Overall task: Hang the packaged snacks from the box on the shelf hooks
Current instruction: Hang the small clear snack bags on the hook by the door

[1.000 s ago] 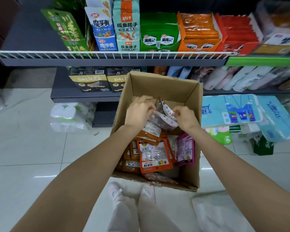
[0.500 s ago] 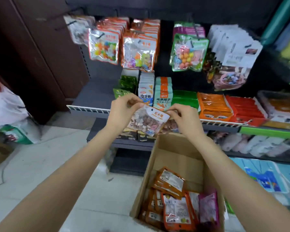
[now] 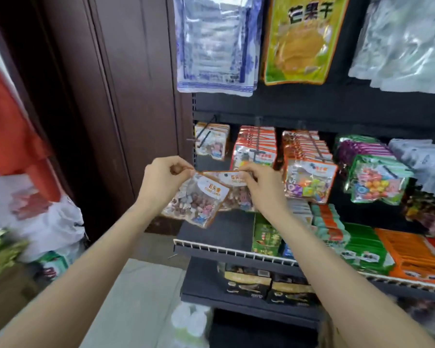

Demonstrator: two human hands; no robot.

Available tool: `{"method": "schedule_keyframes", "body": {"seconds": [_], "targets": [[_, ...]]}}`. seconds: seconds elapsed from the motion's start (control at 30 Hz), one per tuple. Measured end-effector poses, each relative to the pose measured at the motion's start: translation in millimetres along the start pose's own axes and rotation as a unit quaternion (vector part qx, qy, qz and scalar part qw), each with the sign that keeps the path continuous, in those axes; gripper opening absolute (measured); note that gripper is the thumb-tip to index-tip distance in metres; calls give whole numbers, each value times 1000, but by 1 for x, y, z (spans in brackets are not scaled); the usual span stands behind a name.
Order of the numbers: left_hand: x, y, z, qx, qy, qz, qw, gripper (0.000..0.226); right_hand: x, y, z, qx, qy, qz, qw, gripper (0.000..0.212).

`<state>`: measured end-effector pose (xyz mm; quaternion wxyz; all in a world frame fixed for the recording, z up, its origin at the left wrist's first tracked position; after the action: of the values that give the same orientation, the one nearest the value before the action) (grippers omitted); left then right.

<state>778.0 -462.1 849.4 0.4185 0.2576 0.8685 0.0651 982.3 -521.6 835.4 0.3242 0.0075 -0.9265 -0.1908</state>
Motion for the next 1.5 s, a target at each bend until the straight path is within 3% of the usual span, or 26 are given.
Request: {"method": "schedule_keyframes", "body": {"seconds": [0.2, 0.57, 0.97, 1.23, 1.43, 1.5], "targets": [[29, 22, -37, -3, 38, -2, 999, 8, 33, 59, 33, -27, 13, 21, 999, 20], [51, 50, -47, 5, 47, -10, 999, 10, 23, 105, 54, -52, 56, 88, 993, 22], [68, 83, -42, 1, 36, -23, 999, 10, 10, 148, 63, -72, -84, 115, 987, 17], [75, 106, -28, 45, 13, -2, 999, 8, -11, 216, 70, -7, -179, 152, 972, 20], [82, 111, -12, 74, -79, 24, 994, 8, -8, 188, 64, -50, -67, 62, 995, 26], [84, 114, -6, 74, -123, 18, 989, 8, -6, 165, 61, -29, 26, 38, 999, 21]]}}
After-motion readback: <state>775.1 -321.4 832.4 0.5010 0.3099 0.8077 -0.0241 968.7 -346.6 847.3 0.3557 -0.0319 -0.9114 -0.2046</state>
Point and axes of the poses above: each hand's wrist, its own y-axis towards the middle knuckle, its own z-axis out of the palm, x = y × z, the point moved 6 cm from there along y, towards the middle knuckle, and after that the axes turned 14 degrees about x, right-handed, at the moved point
